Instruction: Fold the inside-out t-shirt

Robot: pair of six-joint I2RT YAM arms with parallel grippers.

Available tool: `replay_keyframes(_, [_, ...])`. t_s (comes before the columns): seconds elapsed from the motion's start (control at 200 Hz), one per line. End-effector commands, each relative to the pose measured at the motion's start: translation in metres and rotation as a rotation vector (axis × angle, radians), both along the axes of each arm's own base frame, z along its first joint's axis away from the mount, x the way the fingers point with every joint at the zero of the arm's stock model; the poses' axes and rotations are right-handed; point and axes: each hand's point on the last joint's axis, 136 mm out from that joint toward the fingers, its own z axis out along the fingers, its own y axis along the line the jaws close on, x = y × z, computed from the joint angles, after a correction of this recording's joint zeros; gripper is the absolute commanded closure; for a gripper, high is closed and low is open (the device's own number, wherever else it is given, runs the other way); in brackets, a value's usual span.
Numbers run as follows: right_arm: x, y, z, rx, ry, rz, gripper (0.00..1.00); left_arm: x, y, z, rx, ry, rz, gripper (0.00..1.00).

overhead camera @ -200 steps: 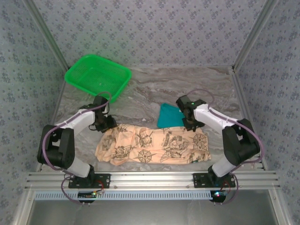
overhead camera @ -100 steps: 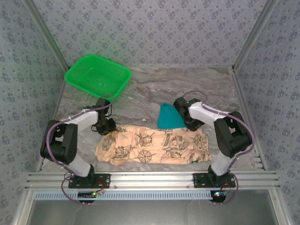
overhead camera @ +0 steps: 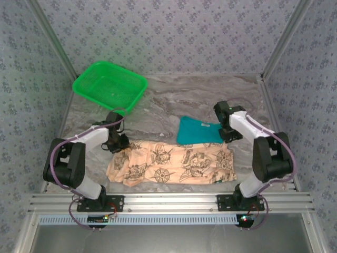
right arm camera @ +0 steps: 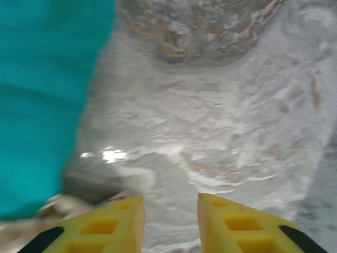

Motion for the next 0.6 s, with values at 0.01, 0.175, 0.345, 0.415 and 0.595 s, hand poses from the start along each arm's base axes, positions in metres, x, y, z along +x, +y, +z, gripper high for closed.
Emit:
replay_keyframes(0.01, [-0.010, 0.055, 0.018, 0.346, -0.028, -0.038, 0.57, -0.025, 0.017, -0.015, 0.071, 0.093, 0.024, 0.83])
replay_keyframes(0.175, [-0.024, 0.044, -0.004, 0.251, 0.007, -0.108, 0.54, -0.027, 0.017, -0.018, 0.069, 0.096, 0.032, 0.83])
replay_keyframes(0.345, [-0.016, 0.030, -0.019, 0.164, -0.010, -0.178, 0.54, -0.027, 0.018, -0.018, 0.073, 0.095, 0.035, 0.83])
replay_keyframes(0.415, [-0.014, 0.026, -0.023, 0.134, -0.017, -0.209, 0.56, -0.027, 0.019, -0.018, 0.073, 0.097, 0.042, 0.83])
replay_keyframes(0.595, [-0.023, -0.011, -0.014, -0.035, -0.020, -0.299, 0.64, -0.031, 0.023, -0.021, 0.072, 0.108, 0.060, 0.83])
